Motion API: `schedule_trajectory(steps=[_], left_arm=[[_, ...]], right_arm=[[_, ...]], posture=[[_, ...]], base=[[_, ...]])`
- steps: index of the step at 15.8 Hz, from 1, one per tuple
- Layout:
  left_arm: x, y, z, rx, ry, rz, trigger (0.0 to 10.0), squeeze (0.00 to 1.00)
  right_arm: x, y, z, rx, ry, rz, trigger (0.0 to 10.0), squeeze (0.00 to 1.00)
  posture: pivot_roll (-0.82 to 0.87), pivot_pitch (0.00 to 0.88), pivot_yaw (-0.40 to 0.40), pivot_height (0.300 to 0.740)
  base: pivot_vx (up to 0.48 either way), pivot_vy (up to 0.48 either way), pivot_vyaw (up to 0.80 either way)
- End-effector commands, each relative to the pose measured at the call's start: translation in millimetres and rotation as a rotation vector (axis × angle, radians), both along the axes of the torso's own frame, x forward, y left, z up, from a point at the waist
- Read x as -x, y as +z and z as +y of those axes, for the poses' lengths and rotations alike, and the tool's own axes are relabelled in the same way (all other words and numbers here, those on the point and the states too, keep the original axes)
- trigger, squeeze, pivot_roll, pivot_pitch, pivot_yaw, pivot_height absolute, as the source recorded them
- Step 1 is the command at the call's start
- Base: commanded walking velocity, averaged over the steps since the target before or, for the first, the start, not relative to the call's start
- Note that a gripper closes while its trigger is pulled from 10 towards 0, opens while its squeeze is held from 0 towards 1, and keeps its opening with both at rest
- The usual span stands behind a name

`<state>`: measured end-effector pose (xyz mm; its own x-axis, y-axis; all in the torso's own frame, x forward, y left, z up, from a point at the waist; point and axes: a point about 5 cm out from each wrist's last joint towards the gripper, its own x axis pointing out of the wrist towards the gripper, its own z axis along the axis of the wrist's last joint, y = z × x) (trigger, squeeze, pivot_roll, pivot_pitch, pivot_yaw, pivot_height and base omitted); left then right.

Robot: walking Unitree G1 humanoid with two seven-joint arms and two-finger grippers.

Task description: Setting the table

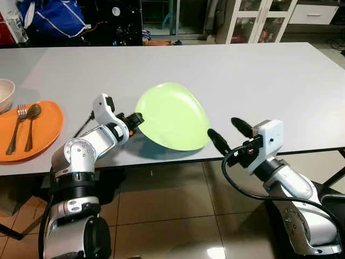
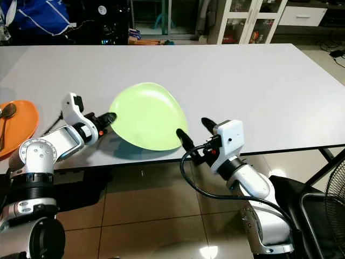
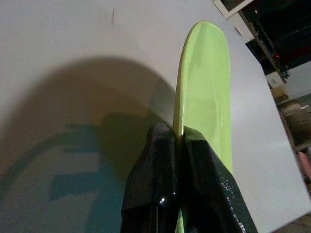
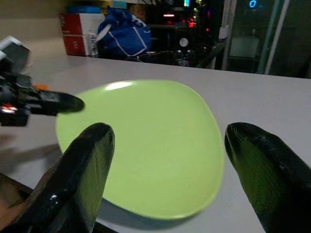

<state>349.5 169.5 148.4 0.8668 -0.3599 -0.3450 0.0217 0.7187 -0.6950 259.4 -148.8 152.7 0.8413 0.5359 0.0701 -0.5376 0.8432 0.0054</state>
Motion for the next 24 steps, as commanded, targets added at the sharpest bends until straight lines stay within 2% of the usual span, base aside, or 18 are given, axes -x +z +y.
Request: schedule_trajectory(steps=[1,5,8,11,15,16,17,22,23,24], left_arm=[[-5.5,7,-1.4,0.016,-0.018,-0.030,10.0,0.00],[-15.1,-3,-4.5,-0.069,-0.028,-0.019,10.0,0.00],[-22.1,-7,5.3,-0.160,0.022,-0.016,10.0,0.00],[-24.5,-13,10.8,-0.144,0.049,-0.001,10.0,0.00],[-25.3,-25,7.7,-0.145,0.040,0.033,10.0,0.01],[-25.7,-27,6.8,-0.162,0.035,0.041,10.0,0.11],[-26.2,-28,5.8,-0.179,0.030,0.046,10.0,0.33],[-27.6,-31,8.2,-0.209,0.038,0.052,10.0,0.35],[-27.1,-32,8.4,-0.210,0.035,0.054,10.0,0.40],[-26.6,-34,8.8,-0.217,0.034,0.059,10.0,0.55]], right_arm=[[4.1,5,2.3,0.000,0.034,-0.013,10.0,0.00],[9.2,2,9.5,0.005,0.080,0.010,10.0,0.00],[10.0,1,11.3,0.004,0.082,0.017,10.0,0.00],[9.8,-1,10.3,0.010,0.069,0.023,10.0,0.00],[8.6,0,10.4,0.012,0.062,0.019,10.0,0.00],[8.1,0,9.8,0.014,0.056,0.019,10.0,0.00],[7.6,0,8.7,0.016,0.046,0.020,10.0,0.00],[6.1,-1,6.9,0.018,0.023,0.021,10.0,0.00],[6.1,-1,7.4,0.017,0.023,0.021,10.0,0.00],[6.0,-2,7.7,0.018,0.023,0.021,10.0,0.00]], posture=[[-0.06,0.000,0.008,0.740],[-0.06,0.000,0.008,0.740],[-0.06,0.000,0.008,0.740],[-0.06,0.000,0.005,0.740],[-0.06,0.000,0.004,0.740],[-0.06,0.000,0.004,0.740],[-0.06,0.000,0.004,0.740],[-0.06,0.000,0.003,0.740],[-0.06,0.000,0.003,0.740],[-0.06,0.000,0.003,0.740]], base=[[0.000,0.000,0.00],[0.000,0.000,0.00],[0.000,0.000,0.00],[0.000,0.000,0.00],[0.000,0.000,0.00],[0.000,0.000,0.00],[0.000,0.000,0.00],[0.000,0.000,0.00],[0.000,0.000,0.00],[0.000,0.000,0.00]])
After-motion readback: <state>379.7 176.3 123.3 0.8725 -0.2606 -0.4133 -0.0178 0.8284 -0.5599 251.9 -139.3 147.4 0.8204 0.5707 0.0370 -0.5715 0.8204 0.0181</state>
